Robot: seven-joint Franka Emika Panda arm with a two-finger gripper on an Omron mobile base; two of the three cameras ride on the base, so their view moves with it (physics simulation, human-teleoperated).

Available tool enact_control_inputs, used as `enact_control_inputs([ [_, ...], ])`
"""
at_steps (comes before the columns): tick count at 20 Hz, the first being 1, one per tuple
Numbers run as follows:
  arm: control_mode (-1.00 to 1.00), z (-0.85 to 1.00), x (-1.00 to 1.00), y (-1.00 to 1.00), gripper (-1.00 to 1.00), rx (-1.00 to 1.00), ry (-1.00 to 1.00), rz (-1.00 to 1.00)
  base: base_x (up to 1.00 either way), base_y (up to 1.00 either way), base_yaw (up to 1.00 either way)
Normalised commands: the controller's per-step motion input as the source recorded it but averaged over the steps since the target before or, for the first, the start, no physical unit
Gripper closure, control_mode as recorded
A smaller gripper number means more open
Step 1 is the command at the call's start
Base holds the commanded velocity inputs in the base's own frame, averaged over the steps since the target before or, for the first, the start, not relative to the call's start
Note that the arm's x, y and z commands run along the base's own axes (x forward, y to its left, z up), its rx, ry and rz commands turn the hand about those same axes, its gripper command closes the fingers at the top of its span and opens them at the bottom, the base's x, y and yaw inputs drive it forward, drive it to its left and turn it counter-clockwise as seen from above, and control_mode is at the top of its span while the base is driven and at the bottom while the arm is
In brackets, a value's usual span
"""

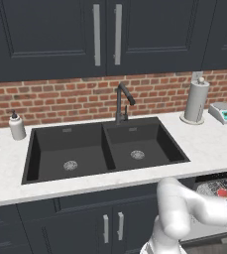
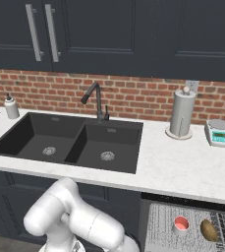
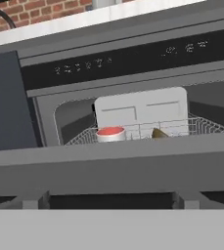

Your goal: Pick up the cup and bowl from the counter, place them in the dishwasher, and close the dishwasher door.

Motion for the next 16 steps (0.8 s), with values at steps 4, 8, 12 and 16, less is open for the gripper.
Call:
enact_control_inputs([
  [4, -1.0, -0.63, 1.0, 0.33, -1.0, 0.1, -0.2, 0.14, 0.0, 0.0, 0.0],
  [8, -1.0, -0.68, 1.0, 0.4, -1.0, 0.09, -0.17, 0.1, 0.0, 0.0, 0.0],
  [12, -1.0, -0.75, 1.0, 0.47, -1.0, 0.08, -0.14, 0.09, 0.0, 0.0, 0.0],
  [16, -1.0, -0.88, 1.0, 0.54, -1.0, 0.06, -0.11, 0.09, 0.0, 0.0, 0.0],
])
